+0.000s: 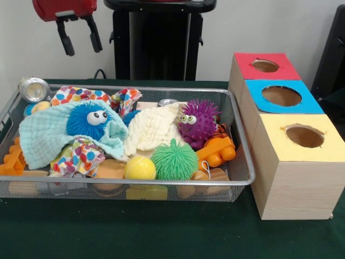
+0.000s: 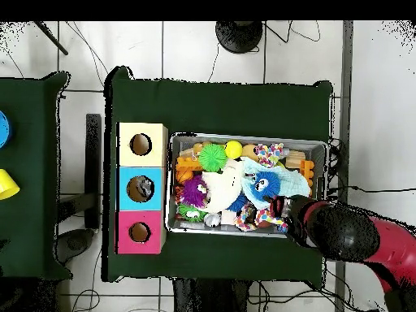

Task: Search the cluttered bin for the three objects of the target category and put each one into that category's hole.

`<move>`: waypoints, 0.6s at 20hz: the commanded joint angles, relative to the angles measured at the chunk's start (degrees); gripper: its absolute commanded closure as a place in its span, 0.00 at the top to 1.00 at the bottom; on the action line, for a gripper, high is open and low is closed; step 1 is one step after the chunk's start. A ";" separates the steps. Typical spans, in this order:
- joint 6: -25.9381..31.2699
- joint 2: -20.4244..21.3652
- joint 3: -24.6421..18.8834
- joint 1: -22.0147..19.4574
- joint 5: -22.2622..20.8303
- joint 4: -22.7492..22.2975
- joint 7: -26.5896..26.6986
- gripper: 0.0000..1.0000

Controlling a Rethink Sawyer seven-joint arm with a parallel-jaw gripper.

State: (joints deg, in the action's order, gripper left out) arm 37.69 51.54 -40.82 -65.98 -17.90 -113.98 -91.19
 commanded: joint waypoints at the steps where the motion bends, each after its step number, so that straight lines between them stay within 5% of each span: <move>1: -0.87 -2.38 -4.71 -3.42 -1.08 -4.32 6.51 1.00; 12: 3.68 -5.88 -6.41 -6.76 -2.62 -0.51 10.01 1.00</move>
State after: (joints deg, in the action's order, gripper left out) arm 37.69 49.11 -43.33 -72.00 -18.26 -115.77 -91.19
